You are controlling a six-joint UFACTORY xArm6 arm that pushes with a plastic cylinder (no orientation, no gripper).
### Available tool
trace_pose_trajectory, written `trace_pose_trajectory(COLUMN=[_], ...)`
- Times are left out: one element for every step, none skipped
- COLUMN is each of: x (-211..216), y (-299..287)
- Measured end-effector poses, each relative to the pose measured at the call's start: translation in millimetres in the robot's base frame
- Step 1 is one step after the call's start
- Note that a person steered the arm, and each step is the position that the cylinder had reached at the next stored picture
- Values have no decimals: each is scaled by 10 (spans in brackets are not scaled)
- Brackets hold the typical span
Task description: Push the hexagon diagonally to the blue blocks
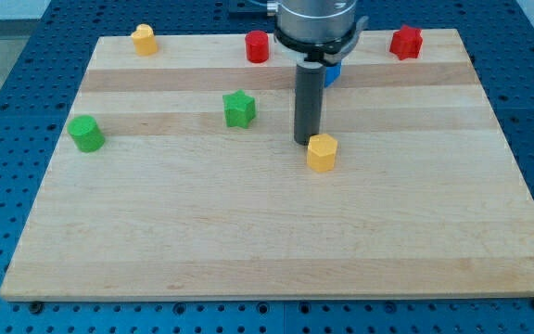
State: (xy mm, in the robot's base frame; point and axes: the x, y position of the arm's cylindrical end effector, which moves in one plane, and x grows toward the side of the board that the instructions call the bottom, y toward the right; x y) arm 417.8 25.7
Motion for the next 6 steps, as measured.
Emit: trace_pose_trajectory(x=[89,169,173,173,241,354], y=[-281,-111,664,1149,782,382])
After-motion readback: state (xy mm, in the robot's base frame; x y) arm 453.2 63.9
